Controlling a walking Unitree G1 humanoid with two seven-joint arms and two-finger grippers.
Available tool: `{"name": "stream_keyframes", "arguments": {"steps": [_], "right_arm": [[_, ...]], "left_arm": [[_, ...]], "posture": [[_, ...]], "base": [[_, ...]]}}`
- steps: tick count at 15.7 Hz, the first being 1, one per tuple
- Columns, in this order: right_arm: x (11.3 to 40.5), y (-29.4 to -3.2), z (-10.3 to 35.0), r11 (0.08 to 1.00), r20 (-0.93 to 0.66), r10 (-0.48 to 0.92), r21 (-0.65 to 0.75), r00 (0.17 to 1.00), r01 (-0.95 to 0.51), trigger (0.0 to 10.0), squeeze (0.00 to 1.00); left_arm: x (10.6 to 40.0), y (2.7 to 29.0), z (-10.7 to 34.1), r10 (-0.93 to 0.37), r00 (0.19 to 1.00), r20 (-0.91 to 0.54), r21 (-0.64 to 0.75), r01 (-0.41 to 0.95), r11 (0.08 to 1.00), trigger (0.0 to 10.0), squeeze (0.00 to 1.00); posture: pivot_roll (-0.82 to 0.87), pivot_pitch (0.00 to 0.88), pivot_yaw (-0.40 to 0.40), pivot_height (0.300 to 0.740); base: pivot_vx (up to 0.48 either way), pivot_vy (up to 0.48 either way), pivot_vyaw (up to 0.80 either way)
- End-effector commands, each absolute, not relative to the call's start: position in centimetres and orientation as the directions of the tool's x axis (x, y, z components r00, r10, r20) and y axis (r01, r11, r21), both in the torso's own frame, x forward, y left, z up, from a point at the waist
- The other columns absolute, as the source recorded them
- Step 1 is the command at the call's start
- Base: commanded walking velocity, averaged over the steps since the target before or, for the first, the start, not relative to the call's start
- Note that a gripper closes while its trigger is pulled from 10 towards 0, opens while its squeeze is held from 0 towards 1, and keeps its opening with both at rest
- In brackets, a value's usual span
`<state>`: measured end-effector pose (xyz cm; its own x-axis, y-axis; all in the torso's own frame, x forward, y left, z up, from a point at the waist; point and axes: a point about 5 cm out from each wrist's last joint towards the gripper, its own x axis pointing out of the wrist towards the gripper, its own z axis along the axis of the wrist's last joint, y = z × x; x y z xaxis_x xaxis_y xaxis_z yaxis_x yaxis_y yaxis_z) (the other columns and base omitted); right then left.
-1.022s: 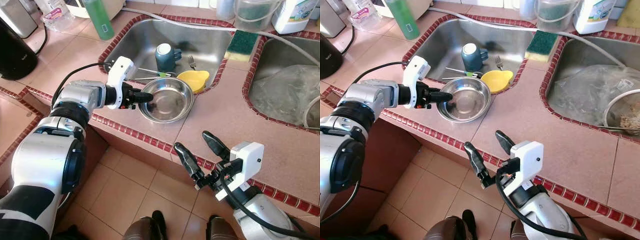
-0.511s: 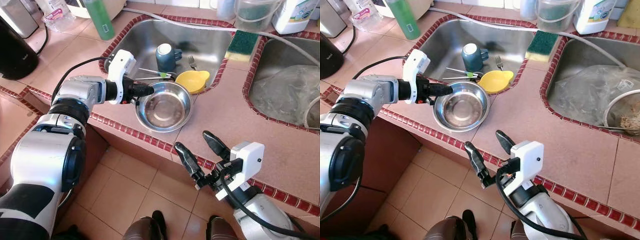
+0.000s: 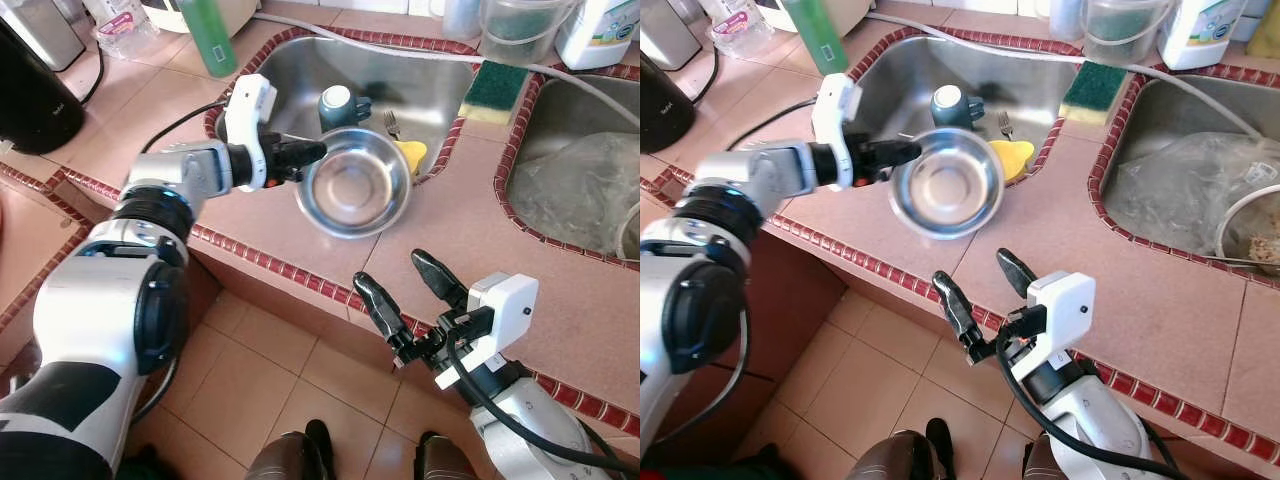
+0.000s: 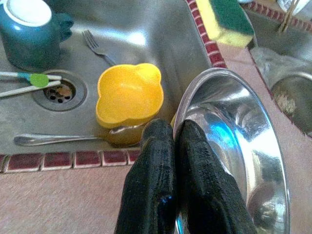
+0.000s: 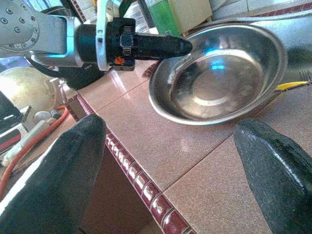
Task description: Kitchen organization
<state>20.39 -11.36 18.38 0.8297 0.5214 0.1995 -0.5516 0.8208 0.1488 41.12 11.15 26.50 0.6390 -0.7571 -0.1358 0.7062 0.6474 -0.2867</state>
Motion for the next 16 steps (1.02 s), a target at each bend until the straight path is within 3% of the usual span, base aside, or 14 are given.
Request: {"name": "stream_keyframes", "arguments": {"steps": [1, 3, 5, 6, 7, 12, 16], "right_arm": [[20.3, -11.2, 18.2, 0.819, 0.198, 0.521, 0.156, 0.83, -0.552, 10.0, 0.0], [20.2, -11.2, 18.3, 0.826, 0.201, 0.511, 0.155, 0.836, -0.542, 10.0, 0.0], [19.8, -11.1, 18.4, 0.83, 0.205, 0.501, 0.162, 0.841, -0.534, 10.0, 0.0], [19.6, -10.9, 18.5, 0.833, 0.207, 0.493, 0.168, 0.845, -0.527, 10.0, 0.0], [19.3, -10.8, 18.6, 0.834, 0.209, 0.486, 0.179, 0.849, -0.522, 10.0, 0.0], [18.2, -10.8, 19.4, 0.887, 0.233, 0.335, 0.25, 0.913, -0.389, 10.0, 0.0], [17.3, -10.7, 19.2, 0.899, 0.207, 0.288, 0.277, 0.935, -0.339, 10.0, 0.0]], "left_arm": [[41.3, 11.4, 27.2, -0.739, 0.666, -0.105, -0.295, 0.689, 0.662, 0.0, 0.0], [41.5, 10.7, 27.1, -0.711, 0.7, -0.07, -0.323, 0.658, 0.68, 0.0, 0.0], [42.0, 10.5, 27.1, -0.612, 0.791, -0.025, -0.374, 0.56, 0.739, 0.0, 0.0], [42.3, 10.4, 27.2, -0.546, 0.837, 0.003, -0.42, 0.497, 0.759, 7.8, 0.0], [42.3, 10.1, 27.1, -0.518, 0.855, 0.024, -0.451, 0.472, 0.758, 10.0, 0.0], [42.0, 6.4, 25.6, -0.507, 0.862, 0.012, -0.456, 0.456, 0.764, 10.0, 0.0], [41.9, 5.7, 25.9, -0.481, 0.876, 0.027, -0.462, 0.438, 0.771, 10.0, 0.0]], "posture": [[-0.26, 0.2, 0.227, 0.74], [-0.28, 0.199, 0.23, 0.74], [-0.3, 0.2, 0.236, 0.74], [-0.3, 0.21, 0.242, 0.74], [-0.31, 0.224, 0.249, 0.74], [-0.32, 0.344, 0.309, 0.74], [-0.33, 0.382, 0.332, 0.74]], "base": [[0.0, 0.0, 0.0], [0.0, 0.0, 0.0], [0.0, 0.0, 0.0], [0.0, 0.0, 0.0], [0.0, 0.0, 0.0], [0.0, 0.0, 0.0], [0.0, 0.0, 0.0]]}}
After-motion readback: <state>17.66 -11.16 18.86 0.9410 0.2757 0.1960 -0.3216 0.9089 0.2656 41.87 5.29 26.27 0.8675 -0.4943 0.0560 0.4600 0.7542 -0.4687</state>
